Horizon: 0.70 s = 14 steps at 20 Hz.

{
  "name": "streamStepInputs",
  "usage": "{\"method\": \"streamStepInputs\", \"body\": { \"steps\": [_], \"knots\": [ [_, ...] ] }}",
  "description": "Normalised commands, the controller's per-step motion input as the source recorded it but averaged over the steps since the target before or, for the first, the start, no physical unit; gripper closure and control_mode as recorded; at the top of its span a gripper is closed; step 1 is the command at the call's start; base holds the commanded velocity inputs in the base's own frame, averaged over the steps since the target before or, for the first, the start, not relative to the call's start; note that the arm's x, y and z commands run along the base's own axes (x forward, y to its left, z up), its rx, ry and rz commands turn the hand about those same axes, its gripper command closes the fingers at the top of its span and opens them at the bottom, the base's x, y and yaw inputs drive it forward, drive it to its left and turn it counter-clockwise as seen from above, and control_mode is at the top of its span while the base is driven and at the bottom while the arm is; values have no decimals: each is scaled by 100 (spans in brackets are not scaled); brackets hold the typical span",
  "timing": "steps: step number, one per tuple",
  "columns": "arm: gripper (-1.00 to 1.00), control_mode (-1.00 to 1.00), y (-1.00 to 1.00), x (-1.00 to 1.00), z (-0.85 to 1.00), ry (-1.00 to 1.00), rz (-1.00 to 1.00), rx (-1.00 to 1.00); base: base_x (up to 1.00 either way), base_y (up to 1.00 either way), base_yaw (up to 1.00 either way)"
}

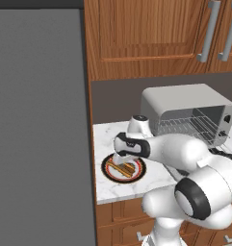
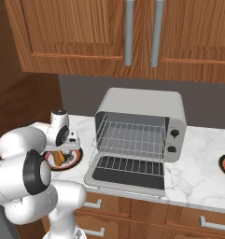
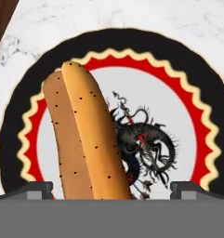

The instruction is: Open the toaster oven door. Place the hotdog bun on the bottom rack in the toaster oven and place the chicken drumstick on the top rack.

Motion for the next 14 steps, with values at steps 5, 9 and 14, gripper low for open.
{"method": "streamStepInputs", "body": {
  "steps": [5, 9, 14],
  "knots": [
    [-100, -100, 4, 2, -23, 0, 4, -2, 0, 0, 0],
    [-100, -100, 5, -6, -20, -4, 0, -2, 0, 0, 0],
    [-100, -100, 6, 0, -17, -5, 0, 0, 0, 0, 0]
  ]
}}
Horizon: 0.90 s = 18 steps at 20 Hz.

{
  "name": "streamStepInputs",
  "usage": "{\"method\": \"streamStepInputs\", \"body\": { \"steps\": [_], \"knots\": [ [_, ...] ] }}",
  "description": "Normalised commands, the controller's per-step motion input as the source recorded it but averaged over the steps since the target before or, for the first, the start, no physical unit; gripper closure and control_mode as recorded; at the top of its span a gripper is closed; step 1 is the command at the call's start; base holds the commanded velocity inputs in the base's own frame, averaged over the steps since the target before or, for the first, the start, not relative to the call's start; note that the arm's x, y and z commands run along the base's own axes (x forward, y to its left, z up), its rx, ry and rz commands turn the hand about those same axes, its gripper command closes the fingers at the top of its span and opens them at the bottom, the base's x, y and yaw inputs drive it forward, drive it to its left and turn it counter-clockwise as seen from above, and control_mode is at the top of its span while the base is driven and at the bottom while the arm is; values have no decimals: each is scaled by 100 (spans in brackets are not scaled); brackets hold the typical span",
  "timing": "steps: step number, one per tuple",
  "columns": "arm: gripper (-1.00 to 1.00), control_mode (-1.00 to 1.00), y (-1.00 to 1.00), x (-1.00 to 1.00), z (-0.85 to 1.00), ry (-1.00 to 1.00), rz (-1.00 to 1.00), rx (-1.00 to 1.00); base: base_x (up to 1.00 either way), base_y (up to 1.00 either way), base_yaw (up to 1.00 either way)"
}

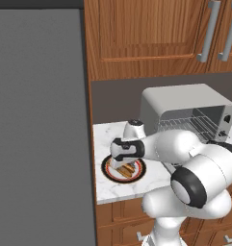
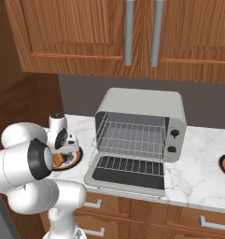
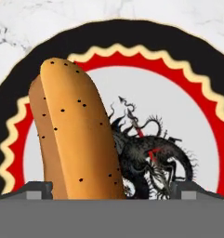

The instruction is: Open the toaster oven door. Place the hotdog bun on the bottom rack in the toaster oven and place the chicken drumstick on the top rack.

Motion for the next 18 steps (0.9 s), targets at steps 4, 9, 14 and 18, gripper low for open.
{"method": "streamStepInputs", "body": {
  "steps": [4, 9, 14, 18],
  "knots": [
    [100, -100, 3, 0, -12, -4, 0, 0, 0, 0, 0],
    [100, -100, 0, -1, -3, -5, 0, 0, 0, 0, 0],
    [100, -100, -10, -18, 19, -5, 0, 0, 0, 0, 0],
    [100, -100, -5, -16, 41, -8, 0, 0, 0, 0, 0]
  ]
}}
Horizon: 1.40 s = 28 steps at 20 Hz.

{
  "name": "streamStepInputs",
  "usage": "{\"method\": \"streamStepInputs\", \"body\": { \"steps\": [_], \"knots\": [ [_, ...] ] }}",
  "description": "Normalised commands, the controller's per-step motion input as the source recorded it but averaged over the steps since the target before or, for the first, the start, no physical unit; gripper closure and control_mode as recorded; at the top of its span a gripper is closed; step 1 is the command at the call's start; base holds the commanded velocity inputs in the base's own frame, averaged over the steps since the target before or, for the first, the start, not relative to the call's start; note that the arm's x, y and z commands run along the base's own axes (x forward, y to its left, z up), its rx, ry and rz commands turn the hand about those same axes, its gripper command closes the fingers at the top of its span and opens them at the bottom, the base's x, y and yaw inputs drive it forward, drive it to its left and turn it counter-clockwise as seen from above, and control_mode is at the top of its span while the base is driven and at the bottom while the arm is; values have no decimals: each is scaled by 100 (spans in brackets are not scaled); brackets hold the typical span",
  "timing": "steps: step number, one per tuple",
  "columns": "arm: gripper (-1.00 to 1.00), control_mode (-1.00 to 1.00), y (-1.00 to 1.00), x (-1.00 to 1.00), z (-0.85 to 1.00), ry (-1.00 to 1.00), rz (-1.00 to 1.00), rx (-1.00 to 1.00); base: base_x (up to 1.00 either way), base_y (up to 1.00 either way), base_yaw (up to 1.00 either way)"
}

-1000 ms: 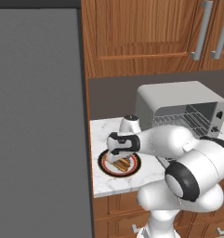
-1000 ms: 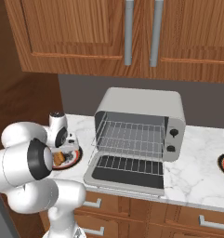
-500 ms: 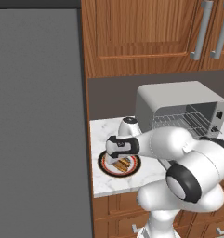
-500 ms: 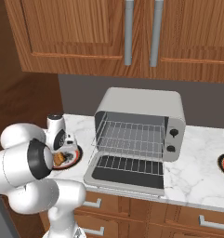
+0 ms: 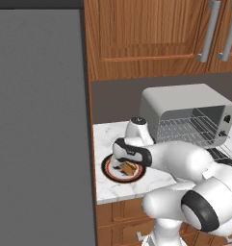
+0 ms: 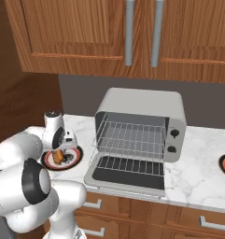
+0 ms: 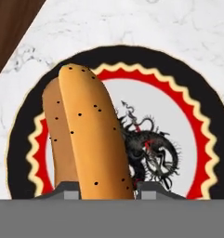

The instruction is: Open the toaster oven door. Place the hotdog bun on the bottom rack in the toaster oven and place the chicken drumstick on the top rack.

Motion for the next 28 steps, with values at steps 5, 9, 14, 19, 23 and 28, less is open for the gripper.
{"method": "streamStepInputs", "body": {
  "steps": [5, 9, 14, 19, 23, 28],
  "knots": [
    [100, -100, -7, -12, 45, -10, 0, 0, 0, 0, 0],
    [100, -100, -13, -15, 41, -11, 0, 0, 0, 0, 0],
    [100, -100, -23, -16, 37, -7, 0, 1, 0, 0, 0],
    [100, -100, -31, -12, 34, -6, 0, 1, 0, 0, 0],
    [100, -100, -36, -14, 28, -14, 1, 0, 0, 0, 0],
    [100, -100, -42, -14, 21, -14, 9, 0, 0, 0, 0]
  ]
}}
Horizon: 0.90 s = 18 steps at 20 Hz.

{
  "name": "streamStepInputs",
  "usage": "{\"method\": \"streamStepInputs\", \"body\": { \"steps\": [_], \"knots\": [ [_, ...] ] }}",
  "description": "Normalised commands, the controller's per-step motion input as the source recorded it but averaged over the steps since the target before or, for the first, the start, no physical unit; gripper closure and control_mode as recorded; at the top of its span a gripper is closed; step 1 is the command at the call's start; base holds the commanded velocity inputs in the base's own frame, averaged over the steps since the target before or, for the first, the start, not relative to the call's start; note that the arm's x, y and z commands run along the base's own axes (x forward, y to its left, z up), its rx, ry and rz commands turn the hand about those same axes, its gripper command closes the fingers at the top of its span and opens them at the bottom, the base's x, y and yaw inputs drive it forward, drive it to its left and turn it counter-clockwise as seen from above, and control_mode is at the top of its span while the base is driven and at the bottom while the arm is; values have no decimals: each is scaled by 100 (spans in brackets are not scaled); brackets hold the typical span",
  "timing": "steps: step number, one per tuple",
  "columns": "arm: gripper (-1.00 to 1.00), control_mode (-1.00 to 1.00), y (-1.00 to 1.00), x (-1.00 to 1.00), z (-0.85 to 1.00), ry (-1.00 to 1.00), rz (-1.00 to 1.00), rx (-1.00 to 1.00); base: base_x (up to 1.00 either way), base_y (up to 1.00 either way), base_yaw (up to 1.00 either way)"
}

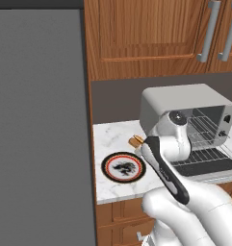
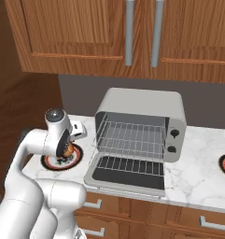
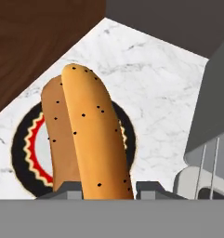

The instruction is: Open the toaster oven door. Place the hotdog bun on the bottom rack in the toaster oven and place the chicken drumstick on the top rack.

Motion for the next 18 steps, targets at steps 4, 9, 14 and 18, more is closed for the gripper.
{"method": "streamStepInputs", "body": {
  "steps": [4, 9, 14, 18],
  "knots": [
    [100, -100, -46, -11, 16, -3, 11, 0, 0, 0, 0],
    [100, -100, -46, -6, 20, 1, 11, 0, 0, 0, 0],
    [100, -100, -47, 0, 17, 9, 8, 0, 0, 0, 0],
    [100, -100, -47, 0, 6, 17, 10, 0, 0, 0, 0]
  ]
}}
